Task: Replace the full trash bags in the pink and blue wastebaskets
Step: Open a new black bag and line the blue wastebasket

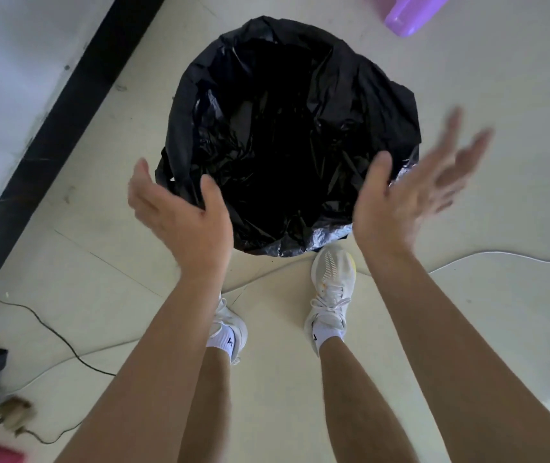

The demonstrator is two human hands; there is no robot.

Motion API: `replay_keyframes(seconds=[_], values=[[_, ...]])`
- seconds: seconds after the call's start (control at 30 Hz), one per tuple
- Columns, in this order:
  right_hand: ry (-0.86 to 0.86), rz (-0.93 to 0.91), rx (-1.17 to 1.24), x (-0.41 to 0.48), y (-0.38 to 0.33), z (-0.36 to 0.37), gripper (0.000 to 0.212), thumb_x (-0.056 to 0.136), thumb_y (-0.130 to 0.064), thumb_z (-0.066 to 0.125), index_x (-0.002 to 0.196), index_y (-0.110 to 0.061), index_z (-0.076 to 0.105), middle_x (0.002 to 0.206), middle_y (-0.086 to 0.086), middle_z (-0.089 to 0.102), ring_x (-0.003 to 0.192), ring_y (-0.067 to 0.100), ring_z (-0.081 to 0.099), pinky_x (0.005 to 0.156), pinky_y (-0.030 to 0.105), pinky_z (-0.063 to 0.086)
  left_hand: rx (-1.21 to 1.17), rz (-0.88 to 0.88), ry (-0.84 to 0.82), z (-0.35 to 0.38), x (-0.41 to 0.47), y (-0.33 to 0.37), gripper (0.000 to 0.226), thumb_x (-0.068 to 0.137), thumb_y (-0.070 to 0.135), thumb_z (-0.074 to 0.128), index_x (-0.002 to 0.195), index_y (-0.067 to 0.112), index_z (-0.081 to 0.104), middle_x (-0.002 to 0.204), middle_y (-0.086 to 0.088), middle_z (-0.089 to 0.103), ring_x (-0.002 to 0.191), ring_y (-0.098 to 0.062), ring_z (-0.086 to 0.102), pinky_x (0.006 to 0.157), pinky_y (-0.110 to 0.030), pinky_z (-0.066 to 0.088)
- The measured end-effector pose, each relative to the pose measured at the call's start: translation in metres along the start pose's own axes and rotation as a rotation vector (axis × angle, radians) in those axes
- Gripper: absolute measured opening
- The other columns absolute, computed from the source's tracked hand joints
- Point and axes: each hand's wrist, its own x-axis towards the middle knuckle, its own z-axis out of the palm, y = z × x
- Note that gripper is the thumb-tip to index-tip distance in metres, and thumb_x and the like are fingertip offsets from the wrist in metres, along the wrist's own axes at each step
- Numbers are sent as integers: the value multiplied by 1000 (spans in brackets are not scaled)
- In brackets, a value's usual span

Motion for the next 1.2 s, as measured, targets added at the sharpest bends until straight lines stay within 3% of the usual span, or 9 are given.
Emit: replay_keyframes(seconds=[0.13,0.23,0.37,0.57,0.67,0.73,0.9,1.03,1.2], values=[[-239,-271,-336,15,4,39,56,106,-38,36,158,-24,24,167,9,13,151,38,14,119,50,14,9,-7,-135,21,16,1,61,100,15,44,153,8,17,148,-13,36,125,-12,44,95,-12,31],[-304,-46,-70,40,19,56,49,108,-35,34,154,-16,35,159,7,36,142,27,36,112,33,27,90,-50,-82,28,31,-8,47,104,16,34,150,12,28,134,-5,55,113,-17,56,87,-17,35],[-357,323,380,62,25,59,42,103,-45,39,93,-15,66,82,-10,67,78,8,55,77,27,45,90,81,-22,26,54,-18,40,103,15,34,142,10,40,119,-3,65,104,-22,62,85,-19,39],[-632,886,750,69,25,65,23,98,-19,55,106,-8,73,109,13,75,98,29,73,85,44,61,71,133,-63,21,74,-25,41,102,17,35,142,12,41,107,16,56,86,2,52,75,-5,35],[-354,738,425,80,18,62,19,99,-23,46,90,-23,63,94,0,63,81,21,59,74,37,51,12,67,-95,18,74,-19,43,100,26,39,140,13,45,111,14,59,96,0,55,88,-9,41],[-81,434,252,84,8,58,31,101,-43,42,120,-29,61,126,-3,56,112,18,54,97,33,40,144,92,-21,16,73,-12,54,97,42,43,143,12,43,138,-2,52,129,-18,46,110,-37,35],[-383,-366,-141,74,-10,74,62,102,-36,46,158,-33,19,148,2,40,110,30,57,92,37,44,335,359,-116,19,78,-9,81,91,25,63,156,14,15,158,-12,28,139,-28,39,110,-42,36],[-369,-355,-232,88,-5,87,66,101,-13,43,158,-38,20,129,1,52,82,29,53,80,40,45,356,302,-54,27,99,-7,81,88,2,55,156,21,16,140,-11,48,111,-29,58,91,-32,44],[-450,-195,77,96,-6,83,68,92,-28,62,154,-23,34,143,0,53,129,18,51,106,19,33,173,178,-181,24,111,-3,83,88,15,60,157,18,14,147,-7,45,131,-20,48,103,-15,36]])
